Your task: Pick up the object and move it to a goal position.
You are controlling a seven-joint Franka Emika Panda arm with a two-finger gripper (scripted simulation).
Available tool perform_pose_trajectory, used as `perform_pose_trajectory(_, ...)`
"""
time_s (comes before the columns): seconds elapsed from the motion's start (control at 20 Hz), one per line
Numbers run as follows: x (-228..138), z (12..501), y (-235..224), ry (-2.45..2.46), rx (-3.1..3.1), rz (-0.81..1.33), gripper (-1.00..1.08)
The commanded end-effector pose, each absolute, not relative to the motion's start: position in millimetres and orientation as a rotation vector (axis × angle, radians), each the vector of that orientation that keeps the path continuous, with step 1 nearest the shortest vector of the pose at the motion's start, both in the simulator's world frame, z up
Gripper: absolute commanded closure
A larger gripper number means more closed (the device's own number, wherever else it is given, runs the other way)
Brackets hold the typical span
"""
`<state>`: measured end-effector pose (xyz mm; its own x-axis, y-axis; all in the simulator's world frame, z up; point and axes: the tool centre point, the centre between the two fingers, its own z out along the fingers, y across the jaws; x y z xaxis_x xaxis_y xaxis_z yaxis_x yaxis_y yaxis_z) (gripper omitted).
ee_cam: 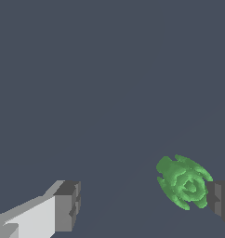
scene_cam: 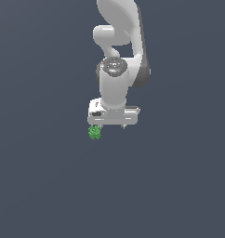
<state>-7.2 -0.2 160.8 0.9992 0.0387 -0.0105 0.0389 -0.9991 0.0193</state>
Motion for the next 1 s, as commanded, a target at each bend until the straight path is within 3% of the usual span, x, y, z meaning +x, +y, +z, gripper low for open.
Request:
perform_pose_trajectory(0.0, -7.2, 160.8, -0.2, 0.061, 3.121, -0.016, -0.92)
perform_pose_trajectory(0.95, -7.2, 168.0, -27.6, 0.094, 3.108, 0.003, -0.92)
